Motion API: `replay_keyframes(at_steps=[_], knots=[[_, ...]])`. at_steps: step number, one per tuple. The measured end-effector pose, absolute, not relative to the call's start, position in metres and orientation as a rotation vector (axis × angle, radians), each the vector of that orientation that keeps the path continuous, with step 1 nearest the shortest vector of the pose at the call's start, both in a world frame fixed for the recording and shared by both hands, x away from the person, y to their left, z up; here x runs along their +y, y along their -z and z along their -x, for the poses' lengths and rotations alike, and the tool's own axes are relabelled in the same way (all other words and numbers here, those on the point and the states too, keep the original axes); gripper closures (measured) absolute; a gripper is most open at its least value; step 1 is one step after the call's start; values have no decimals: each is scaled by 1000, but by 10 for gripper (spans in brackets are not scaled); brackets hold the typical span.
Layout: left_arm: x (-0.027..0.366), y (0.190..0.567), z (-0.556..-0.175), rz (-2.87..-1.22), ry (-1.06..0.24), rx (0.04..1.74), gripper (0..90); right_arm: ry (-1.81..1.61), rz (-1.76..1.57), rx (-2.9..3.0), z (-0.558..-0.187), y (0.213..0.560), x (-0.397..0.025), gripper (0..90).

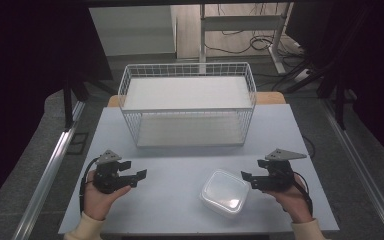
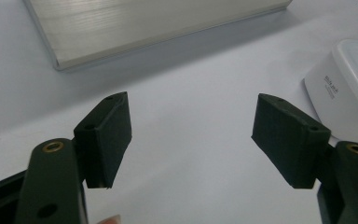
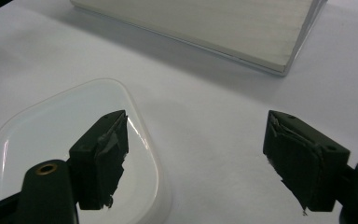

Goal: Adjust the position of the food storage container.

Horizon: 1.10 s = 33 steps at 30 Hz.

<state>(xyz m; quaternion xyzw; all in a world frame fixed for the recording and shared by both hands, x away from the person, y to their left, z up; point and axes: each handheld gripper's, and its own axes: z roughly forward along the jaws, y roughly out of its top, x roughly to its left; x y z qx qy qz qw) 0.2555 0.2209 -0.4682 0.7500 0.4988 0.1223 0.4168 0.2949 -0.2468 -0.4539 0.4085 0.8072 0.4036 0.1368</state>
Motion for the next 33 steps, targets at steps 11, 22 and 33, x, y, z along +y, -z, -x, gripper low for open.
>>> replay_keyframes(at_steps=[11,22,33], knots=[[222,471,-256,-1894,-300,1254,281,-1180,-1213,2329,-296,453,-253,213],[223,471,-256,-1893,-305,1260,266,-1151,-1266,2321,-299,457,-256,219],[223,469,-255,-1900,-309,1252,251,-1150,-1262,2319,-297,454,-256,230]])
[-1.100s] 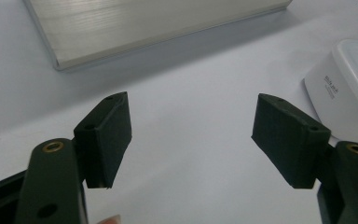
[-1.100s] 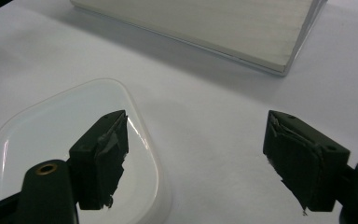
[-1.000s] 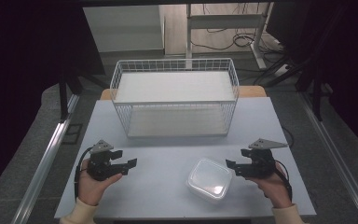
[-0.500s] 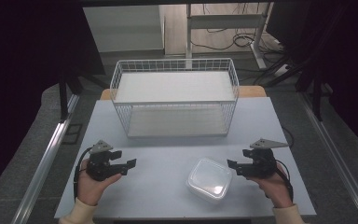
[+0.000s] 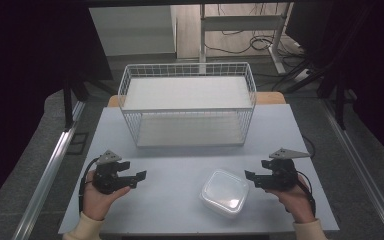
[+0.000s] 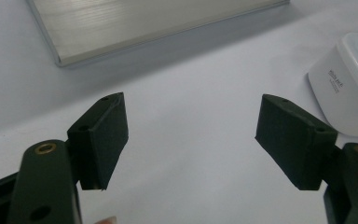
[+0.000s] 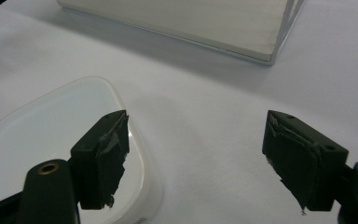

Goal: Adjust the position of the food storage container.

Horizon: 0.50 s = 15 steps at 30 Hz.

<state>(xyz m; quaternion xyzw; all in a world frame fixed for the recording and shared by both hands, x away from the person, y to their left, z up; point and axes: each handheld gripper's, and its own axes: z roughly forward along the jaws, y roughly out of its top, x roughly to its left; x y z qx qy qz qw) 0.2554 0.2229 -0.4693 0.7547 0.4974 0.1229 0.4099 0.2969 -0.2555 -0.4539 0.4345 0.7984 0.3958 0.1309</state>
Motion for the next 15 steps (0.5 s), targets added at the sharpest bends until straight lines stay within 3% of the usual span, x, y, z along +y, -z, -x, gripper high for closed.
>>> replay_keyframes(at_steps=[15], knots=[[223,469,-255,-1897,-305,1252,249,-1186,-1180,2395,-285,436,-237,345]])
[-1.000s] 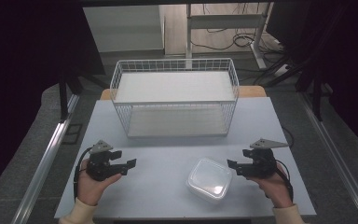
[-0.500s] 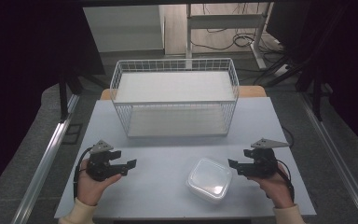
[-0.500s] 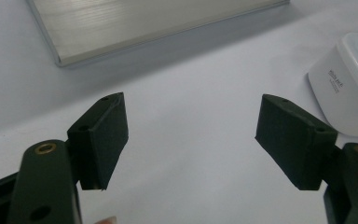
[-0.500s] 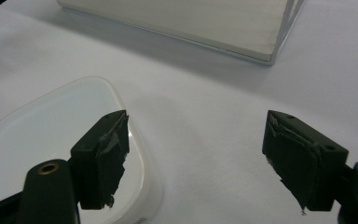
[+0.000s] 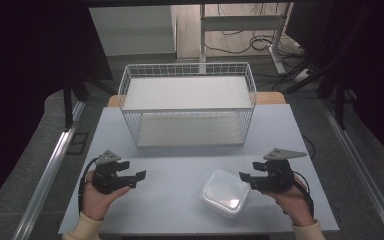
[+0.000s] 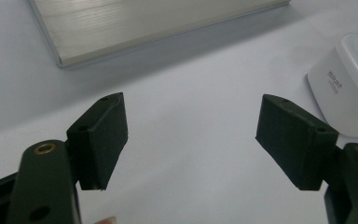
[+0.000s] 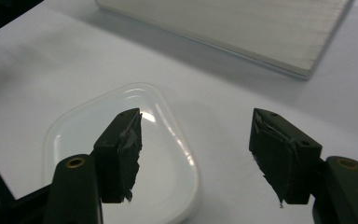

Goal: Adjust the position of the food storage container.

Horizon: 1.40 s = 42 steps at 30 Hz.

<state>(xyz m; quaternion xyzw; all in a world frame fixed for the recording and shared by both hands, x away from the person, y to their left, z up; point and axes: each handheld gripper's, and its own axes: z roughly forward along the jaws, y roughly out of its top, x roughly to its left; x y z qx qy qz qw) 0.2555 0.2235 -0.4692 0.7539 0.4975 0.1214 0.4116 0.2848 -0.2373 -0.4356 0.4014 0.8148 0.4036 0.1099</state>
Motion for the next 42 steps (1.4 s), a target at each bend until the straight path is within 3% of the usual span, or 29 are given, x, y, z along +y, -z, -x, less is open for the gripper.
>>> replay_keyframes(at_steps=[4,13,14,15,17,18,21,42], knots=[[222,470,-256,-1905,-299,1247,249,-1183,-1122,2433,-277,431,-226,371],[221,472,-256,-1911,-295,1249,249,-1175,-944,2576,-257,426,-198,536],[222,472,-256,-1912,-295,1249,249,-1148,-900,2601,-252,427,-192,623],[222,472,-256,-1912,-294,1249,249,-1148,-900,2601,-252,427,-192,623],[222,473,-256,-1910,-292,1252,249,-1135,-870,2628,-250,429,-189,711],[222,473,-256,-1906,-292,1256,249,-1119,-831,2656,-247,432,-185,798],[223,472,-256,-1905,-298,1256,250,-1097,-791,2686,-240,436,-180,888],[226,472,-255,-1889,-296,1270,253,-907,-696,2884,-216,471,-171,898]])
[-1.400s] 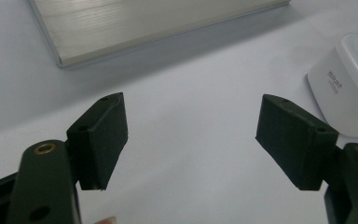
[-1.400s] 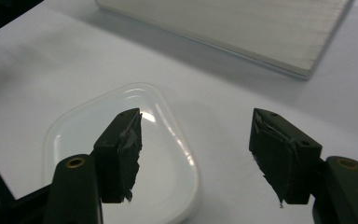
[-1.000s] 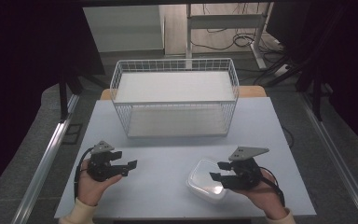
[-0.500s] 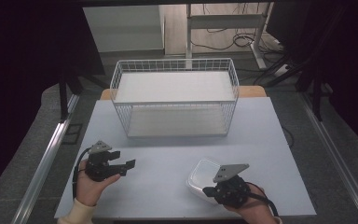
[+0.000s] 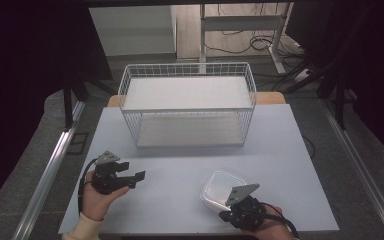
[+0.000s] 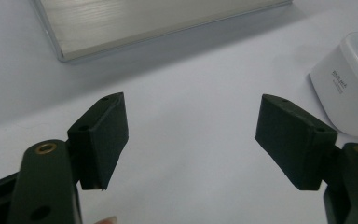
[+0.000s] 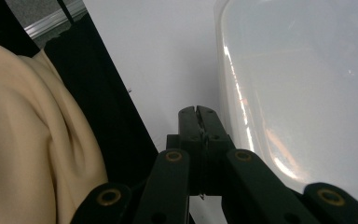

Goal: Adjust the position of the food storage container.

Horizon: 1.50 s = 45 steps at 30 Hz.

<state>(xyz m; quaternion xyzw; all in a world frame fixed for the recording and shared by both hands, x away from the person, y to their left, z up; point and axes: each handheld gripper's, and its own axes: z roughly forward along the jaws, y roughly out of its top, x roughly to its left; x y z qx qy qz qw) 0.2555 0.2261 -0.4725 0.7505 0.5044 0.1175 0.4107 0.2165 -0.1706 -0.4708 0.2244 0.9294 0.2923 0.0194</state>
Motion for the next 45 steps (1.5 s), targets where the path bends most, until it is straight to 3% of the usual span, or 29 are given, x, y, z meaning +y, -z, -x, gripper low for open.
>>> replay_keyframes(at_steps=[45], knots=[[224,475,-257,-1891,-287,1272,252,-759,-1023,2579,-258,473,-240,899]])
